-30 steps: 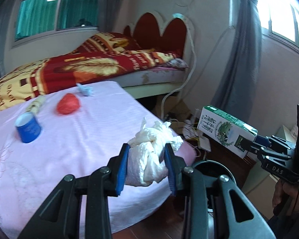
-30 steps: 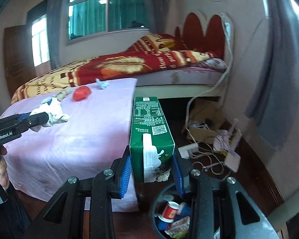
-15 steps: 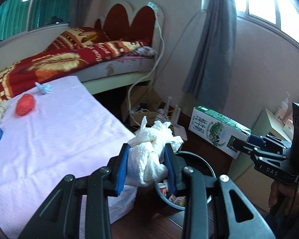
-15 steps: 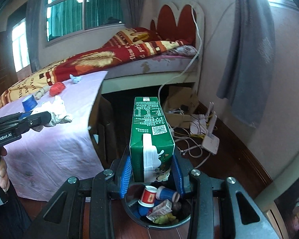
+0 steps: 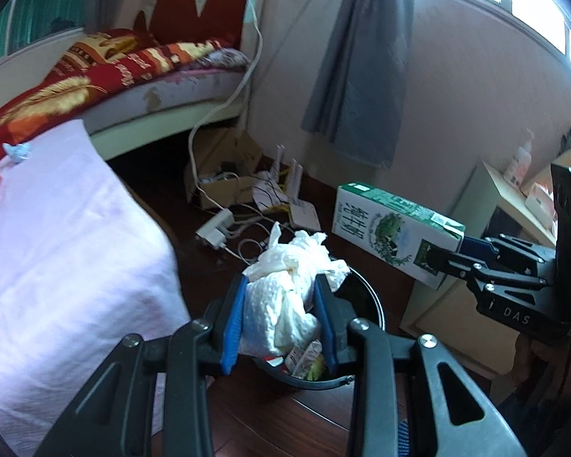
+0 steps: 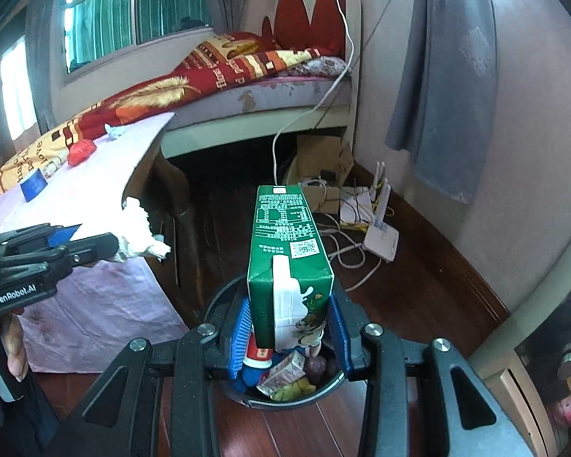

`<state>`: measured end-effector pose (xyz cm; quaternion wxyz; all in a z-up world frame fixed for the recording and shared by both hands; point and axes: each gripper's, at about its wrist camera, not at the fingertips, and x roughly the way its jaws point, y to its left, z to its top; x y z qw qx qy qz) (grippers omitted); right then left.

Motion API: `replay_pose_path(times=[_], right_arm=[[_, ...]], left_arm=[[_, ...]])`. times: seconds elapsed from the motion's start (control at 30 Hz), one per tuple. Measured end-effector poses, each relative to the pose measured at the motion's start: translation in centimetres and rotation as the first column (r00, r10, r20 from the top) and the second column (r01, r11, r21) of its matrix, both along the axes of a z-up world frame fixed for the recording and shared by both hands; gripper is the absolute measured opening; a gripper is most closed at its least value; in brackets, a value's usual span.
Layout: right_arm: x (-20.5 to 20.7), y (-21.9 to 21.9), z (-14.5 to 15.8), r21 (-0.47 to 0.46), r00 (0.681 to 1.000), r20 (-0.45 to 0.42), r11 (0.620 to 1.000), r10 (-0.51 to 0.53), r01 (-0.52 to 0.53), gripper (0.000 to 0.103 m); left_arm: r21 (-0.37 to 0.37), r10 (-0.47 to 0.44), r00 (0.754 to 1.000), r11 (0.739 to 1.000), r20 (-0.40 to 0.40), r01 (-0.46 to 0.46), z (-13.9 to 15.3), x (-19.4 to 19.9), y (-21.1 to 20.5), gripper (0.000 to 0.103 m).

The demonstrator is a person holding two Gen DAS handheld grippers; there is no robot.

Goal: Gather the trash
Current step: 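Carry white tissue in left tool while right tool carries green carton to bucket, then open both tools over the bucket, dropping tissue and carton, then move both tools back to the blue tub and red bag on the bed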

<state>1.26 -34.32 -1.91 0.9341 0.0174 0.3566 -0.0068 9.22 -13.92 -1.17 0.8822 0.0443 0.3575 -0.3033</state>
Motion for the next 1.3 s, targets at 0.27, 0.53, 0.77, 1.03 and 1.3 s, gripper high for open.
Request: replay_pose_path(times=[0.27, 0.53, 0.77, 1.03, 1.3], right_arm=[[0.4, -1.2, -3.8, 0.003, 0.995, -0.100, 1.000, 0.024, -0.023, 0.040], [2.2, -1.6, -7.4, 0.023, 0.980, -0.188, 0.998, 0.061, -0.058, 0.040], [4.5, -1.9, -11.2, 0.018, 0.947, -0.314, 0.997, 0.074, -0.072, 0.042], [4.4, -4.3, -12.1, -0.039, 0.948, -0.307, 0.996, -0.087, 0.078, 0.103], [4.2, -4.4, -11.4, -0.036, 0.952, -0.285, 0.994, -0.109, 0.103, 0.103]], left_arm=[[0.033, -0.034, 0.994, 0.999, -0.100, 0.038, -3.6, 0.8, -2.3, 0.036], [0.053, -0.049, 0.978, 0.997, -0.204, 0.061, -7.2, 2.1, -4.1, 0.036], [0.082, -0.055, 0.964, 0.994, -0.259, 0.079, -9.9, 3.5, -5.5, 0.071], [0.150, 0.058, 0.971, 0.988, -0.233, -0.024, -11.2, 3.4, -4.0, 0.103], [0.161, 0.084, 0.979, 0.986, -0.186, -0.054, -10.1, 3.2, -3.3, 0.103]])
